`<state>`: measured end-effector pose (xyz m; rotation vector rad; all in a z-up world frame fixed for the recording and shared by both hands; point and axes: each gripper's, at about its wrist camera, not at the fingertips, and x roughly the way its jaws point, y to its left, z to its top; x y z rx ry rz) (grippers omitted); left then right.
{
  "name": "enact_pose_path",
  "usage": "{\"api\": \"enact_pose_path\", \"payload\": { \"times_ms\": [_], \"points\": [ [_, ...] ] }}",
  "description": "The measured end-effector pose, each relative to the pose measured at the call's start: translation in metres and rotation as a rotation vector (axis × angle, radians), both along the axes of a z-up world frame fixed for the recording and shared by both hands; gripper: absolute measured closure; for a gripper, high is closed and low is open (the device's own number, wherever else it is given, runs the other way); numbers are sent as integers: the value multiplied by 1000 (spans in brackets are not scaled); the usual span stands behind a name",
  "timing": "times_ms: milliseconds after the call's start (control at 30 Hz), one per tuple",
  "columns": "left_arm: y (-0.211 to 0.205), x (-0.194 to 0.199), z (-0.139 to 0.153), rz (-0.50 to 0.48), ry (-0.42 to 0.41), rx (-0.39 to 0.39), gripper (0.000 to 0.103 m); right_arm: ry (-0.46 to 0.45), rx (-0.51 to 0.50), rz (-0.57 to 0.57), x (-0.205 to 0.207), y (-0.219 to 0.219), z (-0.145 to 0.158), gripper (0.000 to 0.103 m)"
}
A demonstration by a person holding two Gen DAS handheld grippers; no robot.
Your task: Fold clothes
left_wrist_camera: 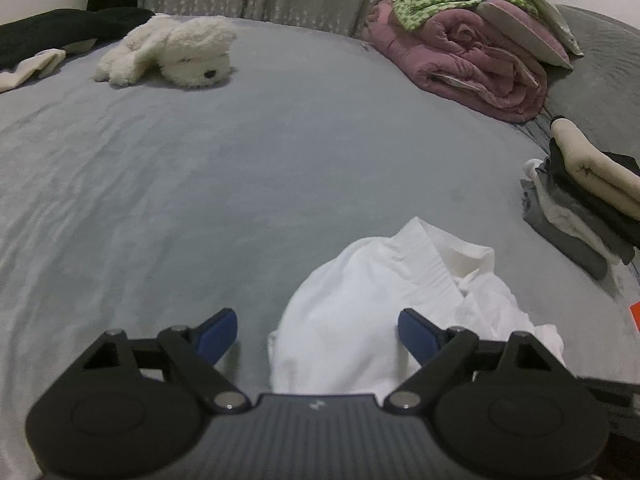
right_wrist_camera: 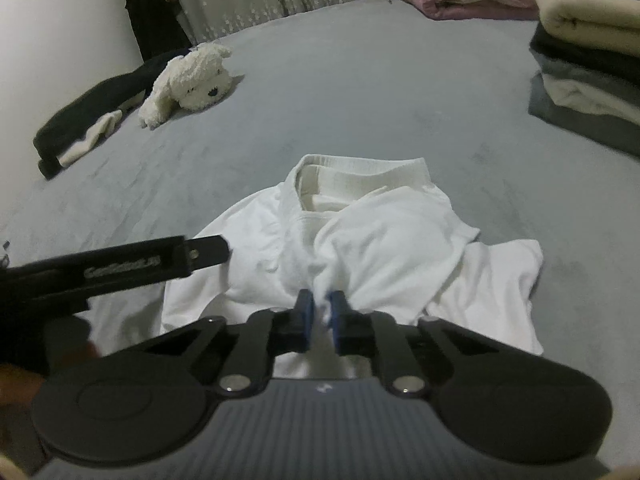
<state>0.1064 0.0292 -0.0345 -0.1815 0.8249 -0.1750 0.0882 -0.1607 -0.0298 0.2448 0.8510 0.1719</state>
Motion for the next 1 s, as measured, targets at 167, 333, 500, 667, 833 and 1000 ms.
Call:
{"api": "enact_pose_path", "payload": {
  "times_ms": [167,333,500,667,833,1000],
  "points": [
    [-3,5,-2,7,-16,-47,15,13,43,-5,-12,-19,5,99],
    [-17,6,4,-19,-47,-88,15,14,36,-33,-28,-40,8,99],
    [-37,-2,10,-92,-75,-118,15,20,15,-93,-43,-68,8,99],
    [-57,-11,6,-150,-90,-49,26,26,-4,-133,-52,-88,5,99],
    [-58,-14,6,-137,-138,6,66,26,-34,-161,-55,-99,2,99],
    [-45,-18,15,-82,-163,7,101,20,-53,-195,-55,-108,4,100]
  ]
}}
